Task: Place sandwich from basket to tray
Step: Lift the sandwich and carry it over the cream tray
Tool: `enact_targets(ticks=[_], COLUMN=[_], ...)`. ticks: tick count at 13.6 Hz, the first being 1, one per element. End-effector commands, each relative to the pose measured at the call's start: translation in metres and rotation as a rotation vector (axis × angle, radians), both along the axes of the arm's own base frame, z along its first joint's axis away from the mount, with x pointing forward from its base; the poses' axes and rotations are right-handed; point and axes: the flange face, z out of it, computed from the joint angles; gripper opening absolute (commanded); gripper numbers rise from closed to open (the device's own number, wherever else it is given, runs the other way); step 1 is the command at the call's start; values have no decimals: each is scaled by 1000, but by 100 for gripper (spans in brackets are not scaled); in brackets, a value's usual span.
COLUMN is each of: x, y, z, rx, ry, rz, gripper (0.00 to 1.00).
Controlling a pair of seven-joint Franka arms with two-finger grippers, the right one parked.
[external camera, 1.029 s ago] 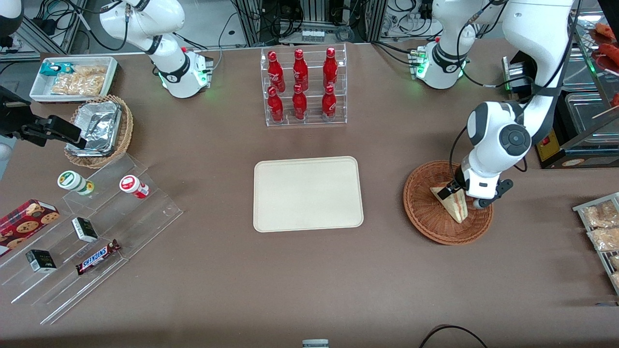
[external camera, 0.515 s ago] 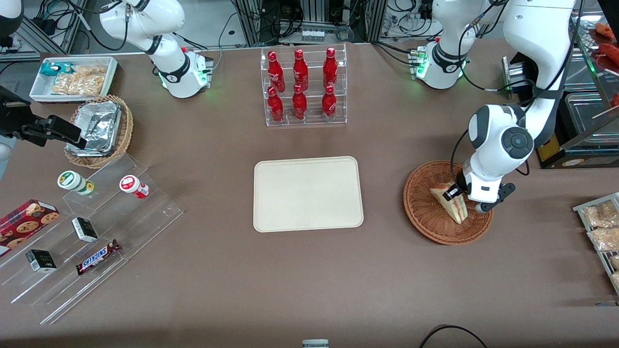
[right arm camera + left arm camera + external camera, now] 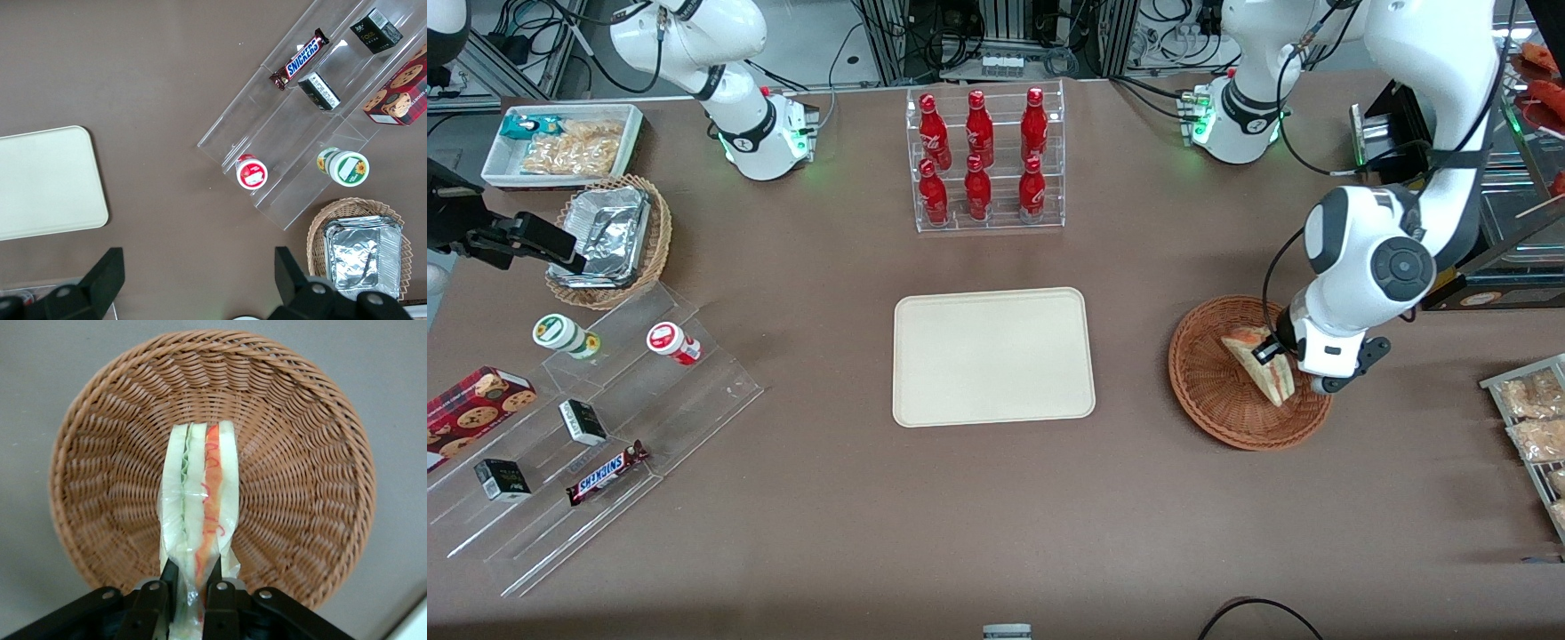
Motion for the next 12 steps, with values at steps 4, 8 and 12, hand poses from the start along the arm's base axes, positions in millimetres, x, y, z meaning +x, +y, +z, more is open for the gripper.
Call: enact_targets(ticks=[4, 8, 12], x=[-17, -23, -21], y=[-95, -191, -280], z=[18, 2, -19], rx=[-13, -20, -12], ry=[60, 72, 60], rz=[-355, -494, -482], gripper=[10, 8, 7])
